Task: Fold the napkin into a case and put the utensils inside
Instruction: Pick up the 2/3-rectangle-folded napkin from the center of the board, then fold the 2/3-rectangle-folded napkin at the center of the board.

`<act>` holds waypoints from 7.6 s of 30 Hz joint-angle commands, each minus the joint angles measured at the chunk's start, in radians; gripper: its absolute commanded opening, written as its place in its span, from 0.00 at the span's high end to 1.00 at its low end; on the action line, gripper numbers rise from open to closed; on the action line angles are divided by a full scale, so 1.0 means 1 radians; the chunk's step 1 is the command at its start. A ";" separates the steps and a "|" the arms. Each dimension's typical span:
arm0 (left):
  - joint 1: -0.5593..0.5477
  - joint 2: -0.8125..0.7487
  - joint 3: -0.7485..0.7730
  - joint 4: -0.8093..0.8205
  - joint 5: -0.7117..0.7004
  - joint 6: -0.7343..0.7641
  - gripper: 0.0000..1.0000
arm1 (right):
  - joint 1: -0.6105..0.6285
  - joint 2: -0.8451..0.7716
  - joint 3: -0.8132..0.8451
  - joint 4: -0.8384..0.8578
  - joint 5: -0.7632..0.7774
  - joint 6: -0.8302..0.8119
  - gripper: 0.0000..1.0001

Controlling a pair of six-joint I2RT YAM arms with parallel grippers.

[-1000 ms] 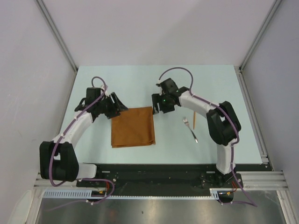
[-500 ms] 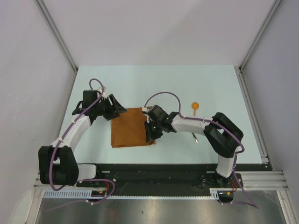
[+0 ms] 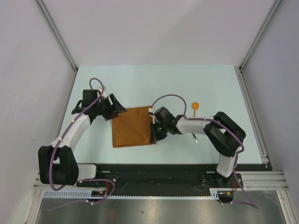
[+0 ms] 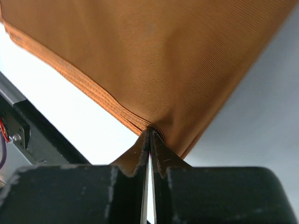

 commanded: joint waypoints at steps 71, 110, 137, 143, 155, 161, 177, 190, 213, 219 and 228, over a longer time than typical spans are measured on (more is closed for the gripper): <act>0.117 0.343 0.079 -0.010 -0.122 0.006 0.28 | 0.264 0.277 0.573 -0.264 0.350 -0.100 1.00; 0.082 0.452 0.174 0.007 -0.139 -0.023 0.36 | 0.035 0.049 0.323 0.092 -0.058 0.117 1.00; -0.096 0.487 0.387 -0.138 -0.345 -0.006 0.85 | -0.053 -0.052 0.098 0.178 -0.107 0.140 1.00; -0.147 0.535 0.460 -0.164 -0.369 -0.035 0.86 | -0.110 -0.064 0.035 0.212 -0.150 0.135 1.00; -0.222 0.645 0.596 -0.211 -0.407 -0.064 0.87 | -0.155 -0.041 -0.034 0.244 -0.184 0.107 1.00; -0.239 0.693 0.633 -0.219 -0.420 -0.066 0.87 | -0.161 -0.032 -0.048 0.246 -0.175 0.092 1.00; -0.276 0.762 0.693 -0.214 -0.417 -0.077 0.89 | -0.161 -0.027 -0.074 0.227 -0.149 0.068 1.00; -0.288 0.792 0.708 -0.217 -0.414 -0.077 0.87 | -0.164 -0.032 -0.073 0.184 -0.111 0.045 1.00; -0.299 0.788 0.708 -0.225 -0.418 -0.069 0.84 | -0.055 -0.006 0.193 -0.077 0.020 -0.094 0.64; -0.299 0.786 0.717 -0.225 -0.408 -0.068 0.80 | -0.107 0.014 0.066 0.037 -0.008 -0.051 0.84; -0.308 0.727 0.723 -0.216 -0.383 -0.029 0.40 | -0.146 0.026 0.007 0.077 -0.003 -0.057 0.99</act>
